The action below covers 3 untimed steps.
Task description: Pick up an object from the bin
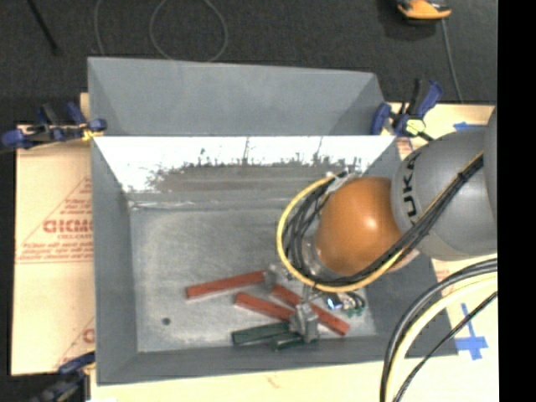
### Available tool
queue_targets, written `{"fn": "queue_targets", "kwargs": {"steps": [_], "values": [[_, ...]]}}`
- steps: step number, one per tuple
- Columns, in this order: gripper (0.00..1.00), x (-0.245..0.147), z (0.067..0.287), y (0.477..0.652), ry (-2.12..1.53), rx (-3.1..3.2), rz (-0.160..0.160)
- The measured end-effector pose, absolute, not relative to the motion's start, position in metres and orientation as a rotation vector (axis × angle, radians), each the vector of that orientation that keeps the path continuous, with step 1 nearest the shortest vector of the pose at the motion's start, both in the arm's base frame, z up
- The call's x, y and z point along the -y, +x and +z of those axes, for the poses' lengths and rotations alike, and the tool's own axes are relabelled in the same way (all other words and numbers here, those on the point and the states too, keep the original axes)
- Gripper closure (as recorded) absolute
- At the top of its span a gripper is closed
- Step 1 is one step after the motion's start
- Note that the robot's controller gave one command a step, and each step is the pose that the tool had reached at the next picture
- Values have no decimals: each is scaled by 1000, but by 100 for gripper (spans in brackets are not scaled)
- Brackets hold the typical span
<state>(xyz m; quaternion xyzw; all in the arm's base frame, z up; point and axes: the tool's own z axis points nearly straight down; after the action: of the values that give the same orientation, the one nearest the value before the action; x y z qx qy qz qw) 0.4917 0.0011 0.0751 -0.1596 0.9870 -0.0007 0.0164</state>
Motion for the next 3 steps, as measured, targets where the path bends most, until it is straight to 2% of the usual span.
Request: {"fn": "queue_targets", "kwargs": {"steps": [1,2,3], "values": [[100,-1,73,487,-500,-3091,-3],[100,-75,74,543,-568,-3081,-3],[100,-56,217,526,-641,-3065,-3]]}}
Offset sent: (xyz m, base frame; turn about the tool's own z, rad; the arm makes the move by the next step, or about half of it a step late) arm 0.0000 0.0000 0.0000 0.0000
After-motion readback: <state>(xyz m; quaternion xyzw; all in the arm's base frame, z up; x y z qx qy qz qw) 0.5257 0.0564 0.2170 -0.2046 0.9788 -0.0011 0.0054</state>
